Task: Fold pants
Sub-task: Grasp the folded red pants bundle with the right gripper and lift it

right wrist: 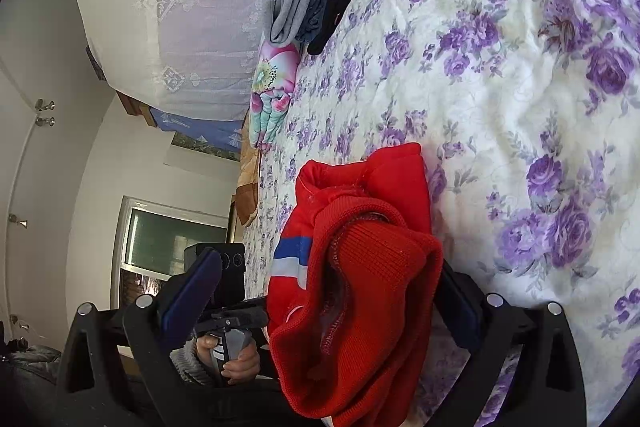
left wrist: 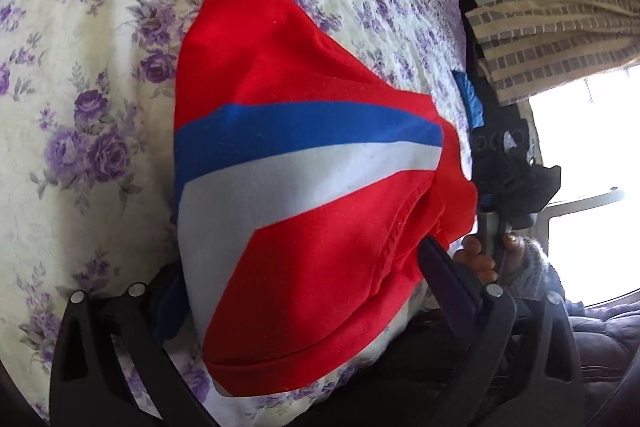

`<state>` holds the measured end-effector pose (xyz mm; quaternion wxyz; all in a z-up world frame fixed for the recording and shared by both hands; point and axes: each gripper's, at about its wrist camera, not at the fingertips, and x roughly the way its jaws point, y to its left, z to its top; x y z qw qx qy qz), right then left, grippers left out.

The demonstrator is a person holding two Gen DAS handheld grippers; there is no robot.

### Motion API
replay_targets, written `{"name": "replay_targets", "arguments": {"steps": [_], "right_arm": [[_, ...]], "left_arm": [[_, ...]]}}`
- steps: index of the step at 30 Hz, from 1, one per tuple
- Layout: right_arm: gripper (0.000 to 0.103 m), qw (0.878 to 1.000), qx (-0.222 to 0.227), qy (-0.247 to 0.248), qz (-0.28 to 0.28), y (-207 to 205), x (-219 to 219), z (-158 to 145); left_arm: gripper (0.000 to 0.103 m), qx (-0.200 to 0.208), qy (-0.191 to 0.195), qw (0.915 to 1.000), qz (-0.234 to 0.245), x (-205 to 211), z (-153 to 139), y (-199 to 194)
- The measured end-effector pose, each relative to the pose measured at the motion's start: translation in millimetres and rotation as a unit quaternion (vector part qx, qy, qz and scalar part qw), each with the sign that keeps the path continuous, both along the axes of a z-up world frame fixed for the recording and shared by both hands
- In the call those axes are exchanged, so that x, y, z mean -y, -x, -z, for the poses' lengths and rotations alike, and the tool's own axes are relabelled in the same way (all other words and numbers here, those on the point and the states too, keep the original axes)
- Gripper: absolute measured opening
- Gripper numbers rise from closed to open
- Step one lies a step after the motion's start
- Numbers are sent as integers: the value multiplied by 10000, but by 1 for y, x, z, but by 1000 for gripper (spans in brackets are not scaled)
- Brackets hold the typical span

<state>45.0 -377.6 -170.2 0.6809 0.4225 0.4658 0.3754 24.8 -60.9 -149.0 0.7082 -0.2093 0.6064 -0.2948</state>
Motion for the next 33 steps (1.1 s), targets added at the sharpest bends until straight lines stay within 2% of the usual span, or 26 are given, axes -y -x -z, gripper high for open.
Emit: {"name": "replay_targets", "arguments": {"steps": [4,8,16,28,29,30,31,32,33], "right_arm": [[99,9999,-45,155,-61,-1,-4,-1],[99,9975,-129,664,-214,-5,-20,-5],[99,9964,-189,786,-240,-6,-25,-3],[98,9959,-209,848,-240,-6,-25,-3],[96,9953,-228,909,-226,-6,-25,-3],[85,9945,-258,994,-201,-6,-25,-2],[74,9929,-331,1134,-157,-6,-24,-1],[51,9915,-430,1224,-138,-7,-22,2],[45,9918,-455,1187,-141,-6,-21,4]], "left_arm": [[98,262,-549,9976,336,18,-5,3],[94,485,-919,9937,420,25,-8,8],[81,694,-1135,9904,370,21,-10,12],[71,1007,-1387,9843,426,22,-21,19],[70,1052,-1415,9834,427,23,-22,19],[68,1093,-1434,9827,428,25,-24,20],[65,1129,-1447,9821,425,25,-25,20],[63,1162,-1453,9817,412,25,-26,20],[58,1219,-1448,9811,396,25,-29,20]]}}
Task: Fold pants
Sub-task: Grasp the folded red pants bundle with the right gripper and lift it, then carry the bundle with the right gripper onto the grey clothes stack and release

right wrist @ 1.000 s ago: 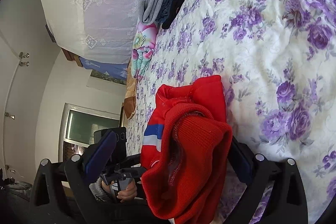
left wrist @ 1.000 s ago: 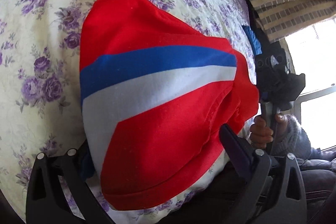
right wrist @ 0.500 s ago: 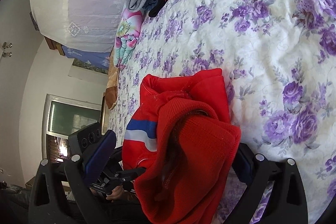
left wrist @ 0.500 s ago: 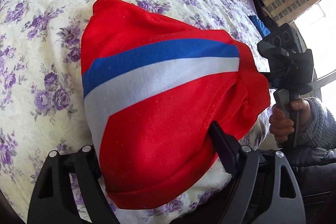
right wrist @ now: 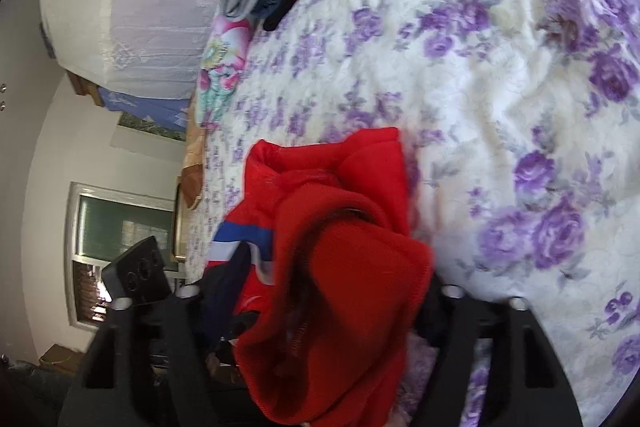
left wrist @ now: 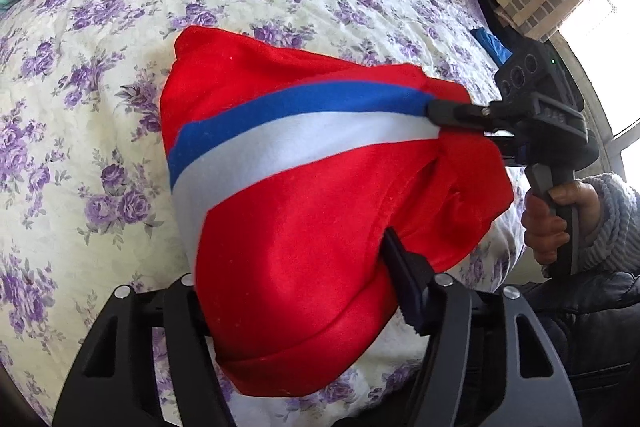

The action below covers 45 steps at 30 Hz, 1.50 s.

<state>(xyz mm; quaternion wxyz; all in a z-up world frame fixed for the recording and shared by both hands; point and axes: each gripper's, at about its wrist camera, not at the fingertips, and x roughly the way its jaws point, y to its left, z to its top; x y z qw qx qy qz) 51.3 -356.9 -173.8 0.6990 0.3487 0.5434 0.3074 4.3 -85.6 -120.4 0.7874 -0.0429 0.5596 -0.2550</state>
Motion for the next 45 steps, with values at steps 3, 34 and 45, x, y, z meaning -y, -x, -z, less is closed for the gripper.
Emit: {"name": "replay_targets", "arguments": {"steps": [3,34,45], "right_arm": [[35,9990,325,187,-248,2,-7,-18],[34,9602,2750,142,-461,-340,-62,-267],[61,9715,2147,992,-166,-463,-68,-172]], "left_arm": [[49,155,7,9999,-16,-2,-8,1],[41,1851,273,9812,-476,-40,-221,-322],[95,804,304,9878,-1299,-74,-113,-442]]}}
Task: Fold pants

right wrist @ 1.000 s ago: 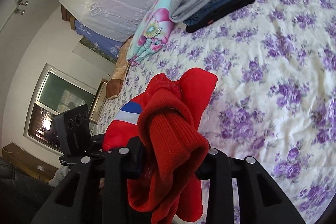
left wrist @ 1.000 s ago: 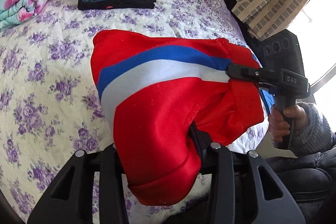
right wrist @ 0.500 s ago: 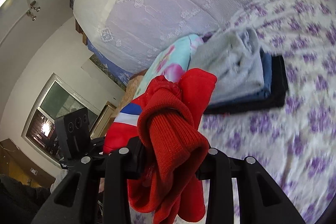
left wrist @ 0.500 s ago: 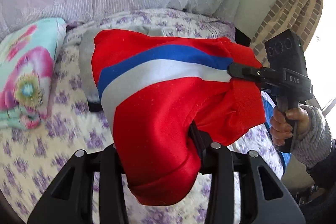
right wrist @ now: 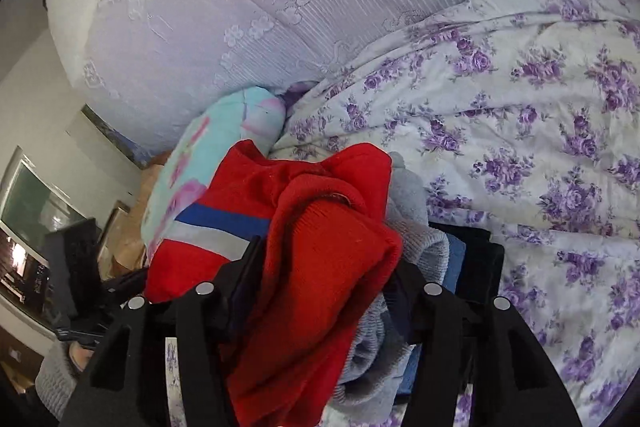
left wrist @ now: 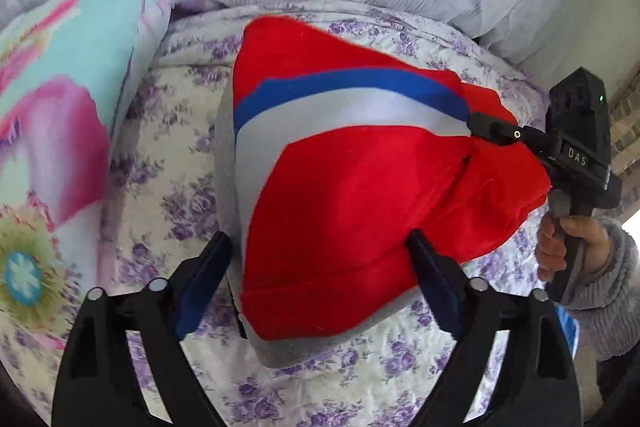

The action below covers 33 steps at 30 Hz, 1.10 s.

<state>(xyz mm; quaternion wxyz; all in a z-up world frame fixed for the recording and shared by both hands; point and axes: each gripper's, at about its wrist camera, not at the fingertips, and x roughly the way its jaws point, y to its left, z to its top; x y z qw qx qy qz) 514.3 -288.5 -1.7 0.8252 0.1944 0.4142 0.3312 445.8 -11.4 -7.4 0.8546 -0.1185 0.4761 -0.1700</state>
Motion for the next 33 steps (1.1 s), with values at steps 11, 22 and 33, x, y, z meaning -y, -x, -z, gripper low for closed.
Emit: {"name": "replay_targets", "arguments": {"steps": [11,22,33], "right_arm": [[71,9842,1670,338,484,61,22,-76],[99,9666,1203,2153,698,78,-23,-36],[99,9506,2132,2117,778,203,-35,-103]], "left_arm": [[96,857,-548,9937,-474,0,-31,35],[99,284,-1364,9854,-974,4,-23,22],[98,1625,-1779,9618,-1298,34,-111,126]]}}
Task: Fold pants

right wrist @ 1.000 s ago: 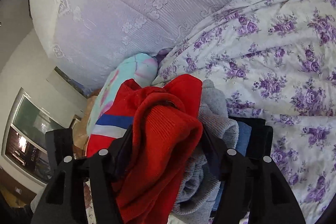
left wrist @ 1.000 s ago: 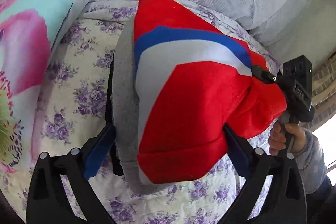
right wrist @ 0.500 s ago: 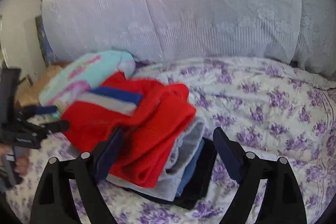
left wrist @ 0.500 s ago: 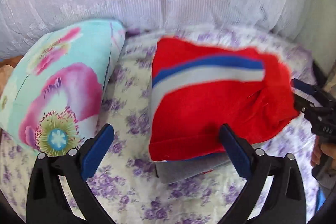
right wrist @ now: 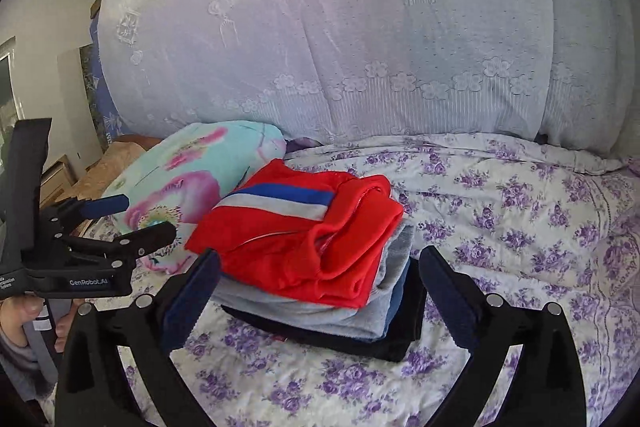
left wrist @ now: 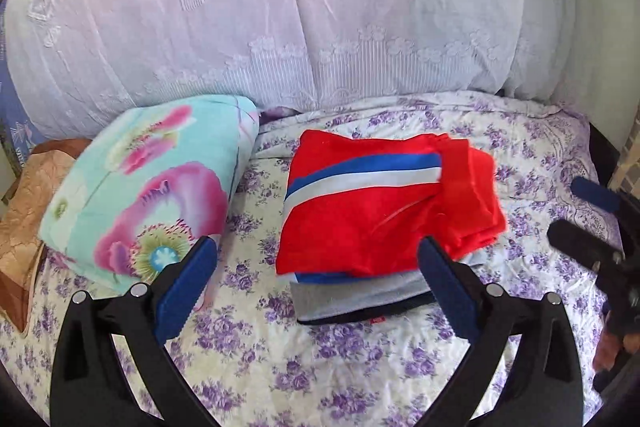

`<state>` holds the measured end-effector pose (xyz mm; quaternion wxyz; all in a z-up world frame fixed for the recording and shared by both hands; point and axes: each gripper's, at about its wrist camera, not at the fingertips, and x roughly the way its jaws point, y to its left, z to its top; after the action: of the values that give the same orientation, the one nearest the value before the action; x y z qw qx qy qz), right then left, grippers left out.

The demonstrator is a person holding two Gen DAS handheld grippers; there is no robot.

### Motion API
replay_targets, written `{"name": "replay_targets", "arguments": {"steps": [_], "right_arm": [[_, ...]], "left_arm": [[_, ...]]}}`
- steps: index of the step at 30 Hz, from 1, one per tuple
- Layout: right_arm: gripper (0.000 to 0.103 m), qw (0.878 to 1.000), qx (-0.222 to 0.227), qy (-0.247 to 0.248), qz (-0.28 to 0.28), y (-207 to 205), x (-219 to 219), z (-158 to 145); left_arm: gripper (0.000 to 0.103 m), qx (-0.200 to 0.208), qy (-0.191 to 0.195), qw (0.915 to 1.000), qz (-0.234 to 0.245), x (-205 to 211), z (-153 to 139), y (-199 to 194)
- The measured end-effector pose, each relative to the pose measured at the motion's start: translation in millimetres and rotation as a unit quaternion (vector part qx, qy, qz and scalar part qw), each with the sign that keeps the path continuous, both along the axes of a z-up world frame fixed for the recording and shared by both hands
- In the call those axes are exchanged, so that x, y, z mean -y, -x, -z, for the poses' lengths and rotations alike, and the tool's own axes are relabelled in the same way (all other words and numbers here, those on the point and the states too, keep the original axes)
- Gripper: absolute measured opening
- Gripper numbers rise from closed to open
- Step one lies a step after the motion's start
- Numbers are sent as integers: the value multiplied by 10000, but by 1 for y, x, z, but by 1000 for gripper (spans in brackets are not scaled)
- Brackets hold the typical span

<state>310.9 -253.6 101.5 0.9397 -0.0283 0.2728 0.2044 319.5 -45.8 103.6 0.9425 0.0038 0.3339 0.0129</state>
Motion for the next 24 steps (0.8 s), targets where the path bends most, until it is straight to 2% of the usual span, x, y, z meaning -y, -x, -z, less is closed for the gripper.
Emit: {"name": "replay_targets", "arguments": {"steps": [5,13,16,24], "right_arm": [[99,9994,104,54,337,55,5,-3],[99,9965,-115,-319,762,111,25,-5],[99,9955,-94,-531,777,131,32,-8],[99,9953,156,-708,645,178,33,-23]], "left_arm": [[98,101,-50,9999,-66,10,-22,45],[98,356,-52,9991,-234,10,-47,115],[98,396,-18,9988,-292,7,-53,135],[98,482,-11,9981,-393,5,-67,183]]}}
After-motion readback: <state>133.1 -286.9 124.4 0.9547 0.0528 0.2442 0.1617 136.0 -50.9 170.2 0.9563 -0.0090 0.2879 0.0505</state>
